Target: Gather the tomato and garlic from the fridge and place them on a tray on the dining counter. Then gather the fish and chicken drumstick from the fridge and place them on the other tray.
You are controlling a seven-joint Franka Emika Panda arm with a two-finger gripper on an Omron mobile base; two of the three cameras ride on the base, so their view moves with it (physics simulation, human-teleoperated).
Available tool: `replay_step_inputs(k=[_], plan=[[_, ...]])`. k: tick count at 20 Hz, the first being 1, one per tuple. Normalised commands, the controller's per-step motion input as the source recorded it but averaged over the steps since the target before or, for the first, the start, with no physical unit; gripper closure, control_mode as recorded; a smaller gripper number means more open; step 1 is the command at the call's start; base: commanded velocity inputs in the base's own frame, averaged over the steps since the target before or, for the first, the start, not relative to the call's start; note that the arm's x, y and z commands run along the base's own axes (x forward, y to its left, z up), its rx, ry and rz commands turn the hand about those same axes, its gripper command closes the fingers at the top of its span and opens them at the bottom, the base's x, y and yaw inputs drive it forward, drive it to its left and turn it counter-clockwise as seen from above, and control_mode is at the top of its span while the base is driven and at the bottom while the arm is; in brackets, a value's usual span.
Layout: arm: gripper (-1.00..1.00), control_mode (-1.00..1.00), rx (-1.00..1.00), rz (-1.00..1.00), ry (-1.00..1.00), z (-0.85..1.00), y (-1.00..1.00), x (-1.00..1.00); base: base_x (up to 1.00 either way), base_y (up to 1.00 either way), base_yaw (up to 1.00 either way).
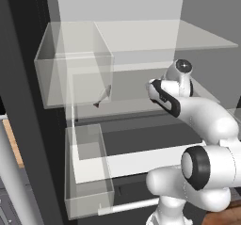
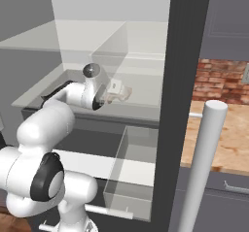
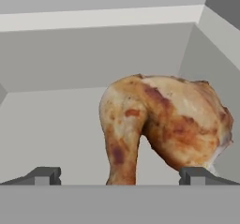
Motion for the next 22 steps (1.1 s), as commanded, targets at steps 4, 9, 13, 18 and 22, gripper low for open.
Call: replay_step_inputs(k=[4,9,13,18,22], plan=[[-1.0,-1.0,0.0,0.0,0.01,-0.27,0.0,0.07,0.0,0.0,0.0],[-1.0,-1.0,0.0,0.0,0.03,-0.32,0.0,0.0,0.0,0.0,0.0],[-1.0,-1.0,0.0,0.0,0.01,-0.19,0.0,0.0,0.0,0.0,0.0],[-1.0,-1.0,0.0,0.0,0.0,-0.01,0.0,0.03,0.0,0.0,0.0],[-1.0,-1.0,0.0,0.0,0.0,0.0,0.0,0.1,0.0,0.0,0.0]])
